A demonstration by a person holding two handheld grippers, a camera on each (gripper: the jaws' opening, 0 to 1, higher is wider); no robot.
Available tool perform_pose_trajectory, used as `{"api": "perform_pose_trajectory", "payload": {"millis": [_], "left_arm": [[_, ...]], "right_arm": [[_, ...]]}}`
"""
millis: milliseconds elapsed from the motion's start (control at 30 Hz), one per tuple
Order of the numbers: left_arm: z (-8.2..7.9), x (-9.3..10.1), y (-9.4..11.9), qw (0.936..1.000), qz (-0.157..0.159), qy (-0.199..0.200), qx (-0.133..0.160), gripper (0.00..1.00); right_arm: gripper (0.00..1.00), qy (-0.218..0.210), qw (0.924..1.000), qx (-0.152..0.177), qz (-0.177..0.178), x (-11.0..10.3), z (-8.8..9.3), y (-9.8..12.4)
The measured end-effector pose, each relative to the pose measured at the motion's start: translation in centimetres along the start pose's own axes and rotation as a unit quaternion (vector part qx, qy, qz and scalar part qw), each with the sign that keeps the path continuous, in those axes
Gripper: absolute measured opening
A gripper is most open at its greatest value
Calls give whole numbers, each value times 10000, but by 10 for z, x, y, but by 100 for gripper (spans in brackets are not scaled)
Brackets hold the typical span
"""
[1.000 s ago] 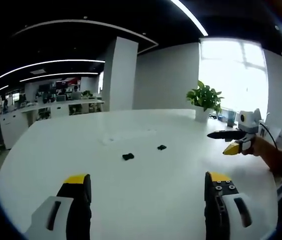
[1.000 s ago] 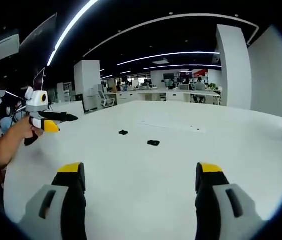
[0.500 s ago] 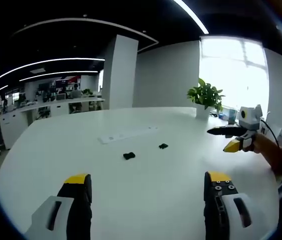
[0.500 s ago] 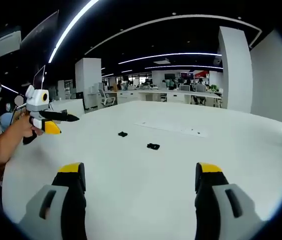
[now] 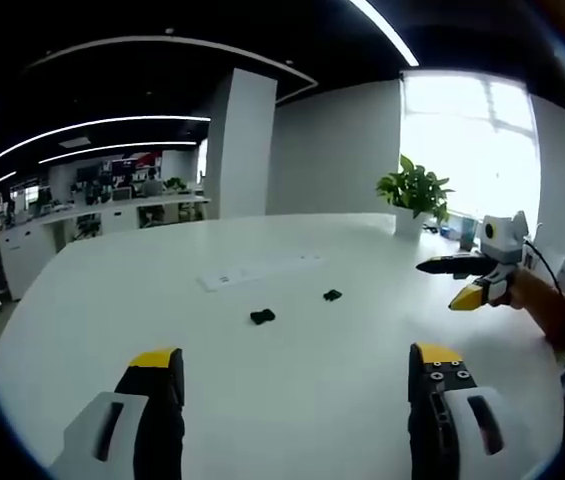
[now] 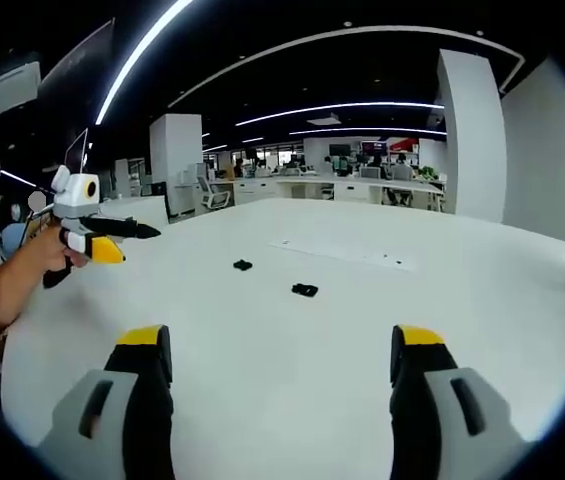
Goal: Snap the two parts of the plastic buckle together until the buckle closes and remains connected.
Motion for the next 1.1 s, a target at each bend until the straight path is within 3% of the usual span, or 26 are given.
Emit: {"api": "perform_pose_trajectory", "payload": {"millis": [833, 933, 1100], "left_arm": [[-5, -9, -17, 9999, 39, -36, -111, 95], [-9, -7, -21, 9997, 228, 42, -1, 95], [-12, -10, -27, 9999, 165, -14, -3, 93]], "right_arm": [[91, 116, 9999, -38, -2, 7, -10, -16], [91, 91, 10000, -42, 1, 9, -9, -19], [91, 137, 9999, -88, 30, 11, -10, -23]]}}
Point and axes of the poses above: the point that each gripper's makers call its tool centre point, and the gripper's own axes: y roughly backward along the fingers, x roughly to its right, z roughly out of its underside, the point moved 6 cm from there along y, roughly backward along the fingers, and after that the axes turned 6 degrees about -x, right-handed, at the moved point
